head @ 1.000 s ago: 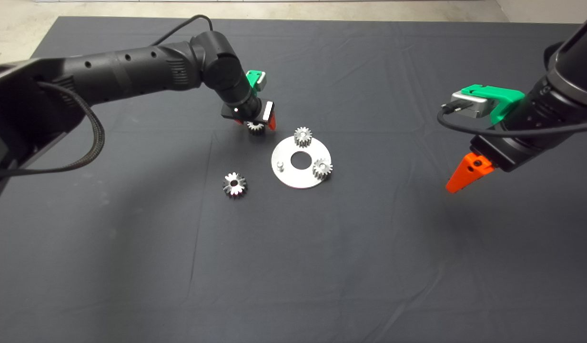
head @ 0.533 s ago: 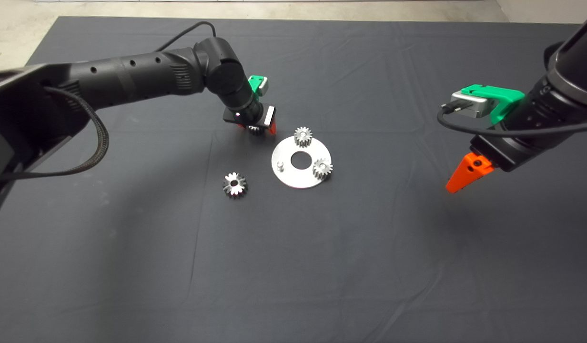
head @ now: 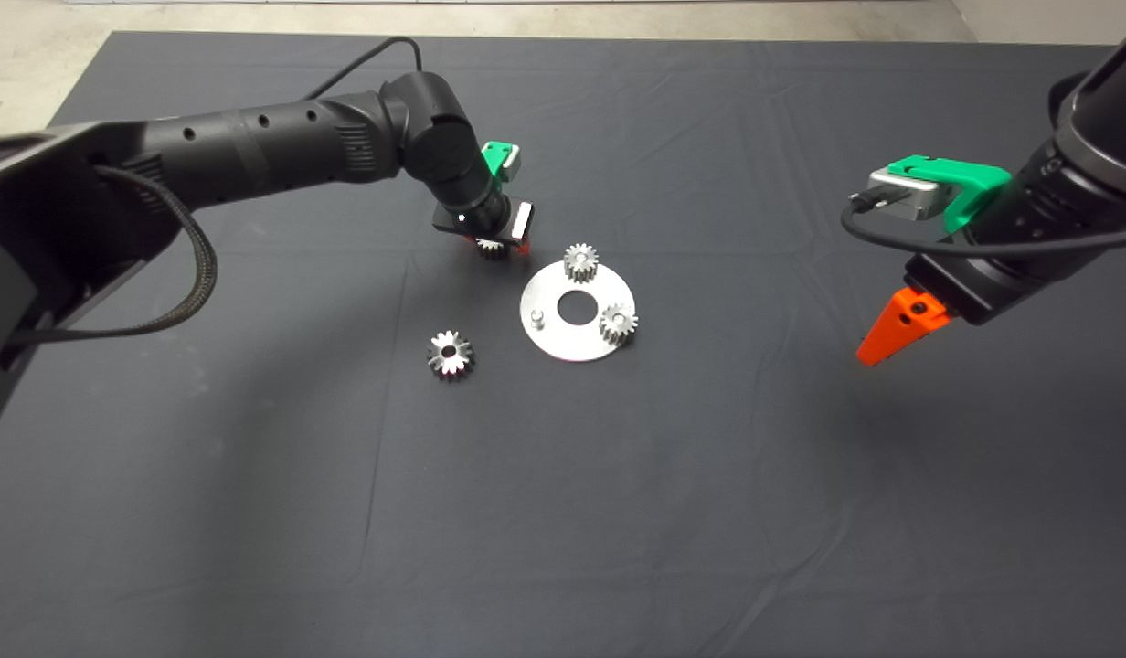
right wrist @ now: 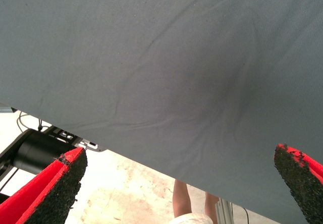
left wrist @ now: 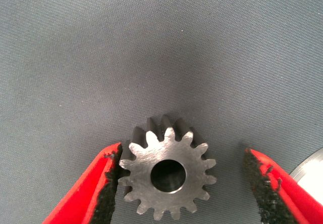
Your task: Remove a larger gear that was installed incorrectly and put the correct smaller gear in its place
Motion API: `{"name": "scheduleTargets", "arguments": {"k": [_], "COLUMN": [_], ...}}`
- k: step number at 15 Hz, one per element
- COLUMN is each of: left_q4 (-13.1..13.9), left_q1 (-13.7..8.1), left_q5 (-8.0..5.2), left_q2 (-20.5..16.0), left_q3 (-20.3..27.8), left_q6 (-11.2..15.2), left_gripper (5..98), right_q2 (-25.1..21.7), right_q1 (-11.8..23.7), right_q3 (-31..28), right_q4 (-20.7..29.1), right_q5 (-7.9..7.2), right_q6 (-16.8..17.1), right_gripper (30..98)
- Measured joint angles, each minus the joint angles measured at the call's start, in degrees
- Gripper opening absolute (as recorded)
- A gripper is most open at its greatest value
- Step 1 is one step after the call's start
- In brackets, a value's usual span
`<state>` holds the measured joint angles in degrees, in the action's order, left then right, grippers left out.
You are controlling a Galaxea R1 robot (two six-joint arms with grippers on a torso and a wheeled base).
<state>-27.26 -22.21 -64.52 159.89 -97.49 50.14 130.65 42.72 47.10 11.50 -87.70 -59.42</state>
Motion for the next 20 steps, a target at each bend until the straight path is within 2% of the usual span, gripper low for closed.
{"name": "scheduleTargets", "arguments": {"k": [6,7,11,15,20], "left_q4": [0.00,-0.02,-0.05,-0.05,-0.08], "left_q1": [0.00,0.00,0.00,0.00,0.00], "left_q5": [-0.16,-0.28,-0.64,-0.61,-0.83], "left_q2": [0.00,-0.05,0.86,1.38,1.39], "left_q3": [-0.04,-0.04,-0.33,-0.33,-0.33], "left_q6": [-1.22,-1.39,-2.55,-2.65,-2.68], "left_gripper": [54.4,50.8,48.0,40.9,39.4], "right_q2": [0.02,0.02,0.02,0.00,0.00], "right_q1": [0.01,0.02,0.00,0.00,0.02], "right_q3": [0.00,0.00,0.00,0.00,0.00], "right_q4": [0.00,0.00,0.00,0.00,0.02], "right_q5": [0.00,0.01,0.02,0.00,0.00], "right_q6": [0.00,0.00,0.00,0.00,0.02], "right_gripper": [97.7,97.7,97.7,97.7,97.7]}}
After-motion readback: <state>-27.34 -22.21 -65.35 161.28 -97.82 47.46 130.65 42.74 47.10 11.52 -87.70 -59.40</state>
